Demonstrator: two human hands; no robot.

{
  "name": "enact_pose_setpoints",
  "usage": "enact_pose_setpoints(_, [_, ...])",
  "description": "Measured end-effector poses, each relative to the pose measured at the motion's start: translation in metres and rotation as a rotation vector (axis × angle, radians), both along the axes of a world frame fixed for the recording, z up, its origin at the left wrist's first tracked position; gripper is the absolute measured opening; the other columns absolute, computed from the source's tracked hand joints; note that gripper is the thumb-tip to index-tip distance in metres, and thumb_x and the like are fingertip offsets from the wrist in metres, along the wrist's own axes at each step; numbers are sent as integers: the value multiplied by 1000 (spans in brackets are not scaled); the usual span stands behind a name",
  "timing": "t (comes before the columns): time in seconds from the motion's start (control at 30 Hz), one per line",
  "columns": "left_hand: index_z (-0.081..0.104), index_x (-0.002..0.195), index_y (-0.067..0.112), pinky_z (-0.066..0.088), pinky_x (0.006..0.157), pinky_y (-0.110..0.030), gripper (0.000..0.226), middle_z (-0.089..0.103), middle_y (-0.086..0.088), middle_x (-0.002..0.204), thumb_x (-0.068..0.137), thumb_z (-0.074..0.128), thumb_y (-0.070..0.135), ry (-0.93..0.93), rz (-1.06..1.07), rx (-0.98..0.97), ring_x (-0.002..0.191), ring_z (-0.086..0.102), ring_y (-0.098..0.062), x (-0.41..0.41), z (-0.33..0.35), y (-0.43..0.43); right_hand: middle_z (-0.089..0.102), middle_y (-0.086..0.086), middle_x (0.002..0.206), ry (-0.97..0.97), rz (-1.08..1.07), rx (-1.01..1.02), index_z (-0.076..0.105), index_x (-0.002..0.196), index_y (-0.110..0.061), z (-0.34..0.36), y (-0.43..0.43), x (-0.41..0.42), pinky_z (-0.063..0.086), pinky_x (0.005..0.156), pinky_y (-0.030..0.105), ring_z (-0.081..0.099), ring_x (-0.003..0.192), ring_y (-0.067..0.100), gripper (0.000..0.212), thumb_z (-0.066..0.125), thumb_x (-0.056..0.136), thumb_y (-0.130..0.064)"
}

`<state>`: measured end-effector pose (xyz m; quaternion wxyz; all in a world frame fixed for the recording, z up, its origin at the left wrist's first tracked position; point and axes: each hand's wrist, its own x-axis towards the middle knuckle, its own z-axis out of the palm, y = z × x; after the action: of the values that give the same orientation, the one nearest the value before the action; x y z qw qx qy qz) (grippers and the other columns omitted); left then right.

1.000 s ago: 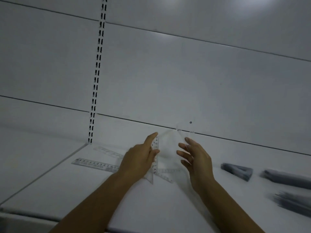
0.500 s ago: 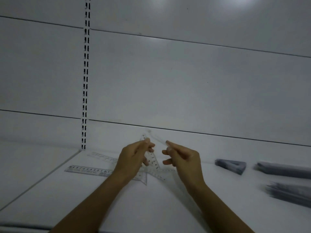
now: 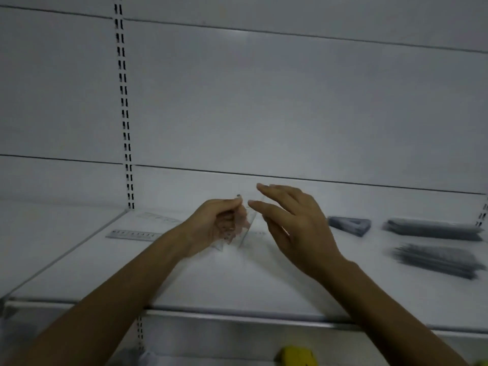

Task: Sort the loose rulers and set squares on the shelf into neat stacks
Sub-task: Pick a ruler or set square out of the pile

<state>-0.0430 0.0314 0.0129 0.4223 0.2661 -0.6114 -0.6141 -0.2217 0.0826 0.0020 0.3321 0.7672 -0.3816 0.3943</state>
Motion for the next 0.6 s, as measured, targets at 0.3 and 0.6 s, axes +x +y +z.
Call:
enact_pose_setpoints(0.3, [68,64,17,49,59,-22,37,66,-1,66,84,44,37,-301,-476,-164,62,61,-11,-117,29,43,66,11,113,291,-138,89,69,106,-19,32,99,-108,47,69,31,58,98,24,29,48,91,-30])
enact_pose_setpoints(0.6, [70,81,19,54,74,-25,47,71,-4,85,88,38,53,-512,-374,-360,80,68,-17,-250,24,68,54,8,119,165,-222,369,68,86,-23,35,134,-228,40,83,32,53,105,24,25,61,76,-45])
